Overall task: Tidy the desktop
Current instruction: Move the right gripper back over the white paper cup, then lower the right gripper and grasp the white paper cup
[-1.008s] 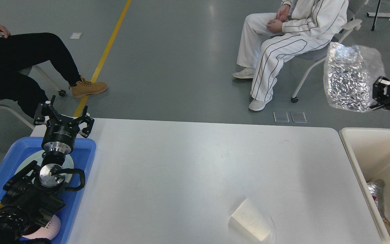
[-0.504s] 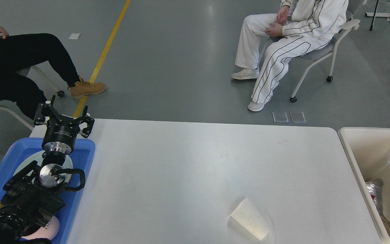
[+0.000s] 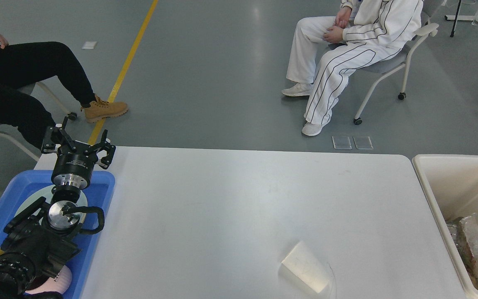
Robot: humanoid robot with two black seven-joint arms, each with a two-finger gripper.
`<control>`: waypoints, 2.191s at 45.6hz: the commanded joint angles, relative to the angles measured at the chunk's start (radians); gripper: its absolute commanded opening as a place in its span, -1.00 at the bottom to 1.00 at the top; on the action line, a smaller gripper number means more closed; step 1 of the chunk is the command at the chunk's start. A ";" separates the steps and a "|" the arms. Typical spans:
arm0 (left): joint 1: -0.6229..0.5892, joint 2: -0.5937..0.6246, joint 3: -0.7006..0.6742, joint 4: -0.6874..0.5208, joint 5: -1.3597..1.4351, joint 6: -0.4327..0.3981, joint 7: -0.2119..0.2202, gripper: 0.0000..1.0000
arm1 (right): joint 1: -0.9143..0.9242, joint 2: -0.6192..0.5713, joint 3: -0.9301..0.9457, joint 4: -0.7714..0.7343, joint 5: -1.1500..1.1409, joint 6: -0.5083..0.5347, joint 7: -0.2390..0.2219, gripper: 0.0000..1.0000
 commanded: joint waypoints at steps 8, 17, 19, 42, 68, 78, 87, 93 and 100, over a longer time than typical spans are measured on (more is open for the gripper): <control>0.000 0.000 0.000 0.000 0.000 0.000 -0.001 0.93 | 0.420 0.166 -0.274 0.179 -0.005 0.037 -0.002 1.00; 0.000 0.000 0.000 0.000 0.000 0.000 0.000 0.93 | 0.685 0.307 -0.320 0.341 -0.010 0.176 -0.001 1.00; 0.000 0.000 0.000 0.000 0.000 0.000 -0.001 0.93 | 0.728 0.331 -0.319 0.363 -0.010 0.229 0.001 1.00; 0.000 0.000 0.000 0.000 0.000 0.000 -0.001 0.93 | 1.140 0.370 -0.282 0.774 -0.001 0.764 0.007 1.00; 0.000 0.000 0.000 0.000 0.000 0.000 0.000 0.93 | 0.789 0.399 -0.225 0.809 -0.144 0.557 -0.002 1.00; 0.000 0.000 0.000 0.000 0.000 0.000 0.000 0.93 | 0.686 0.439 -0.101 0.814 -0.326 0.551 -0.001 1.00; 0.000 0.000 0.000 0.000 0.000 0.000 0.000 0.93 | 0.612 0.459 -0.004 0.811 -0.480 0.551 -0.001 1.00; 0.000 0.000 0.000 0.000 0.000 -0.001 0.000 0.93 | 0.549 0.490 0.010 0.806 -0.594 0.549 -0.001 1.00; 0.000 0.000 0.000 0.000 0.000 -0.001 0.000 0.93 | 0.495 0.517 0.017 0.803 -0.619 0.539 -0.001 1.00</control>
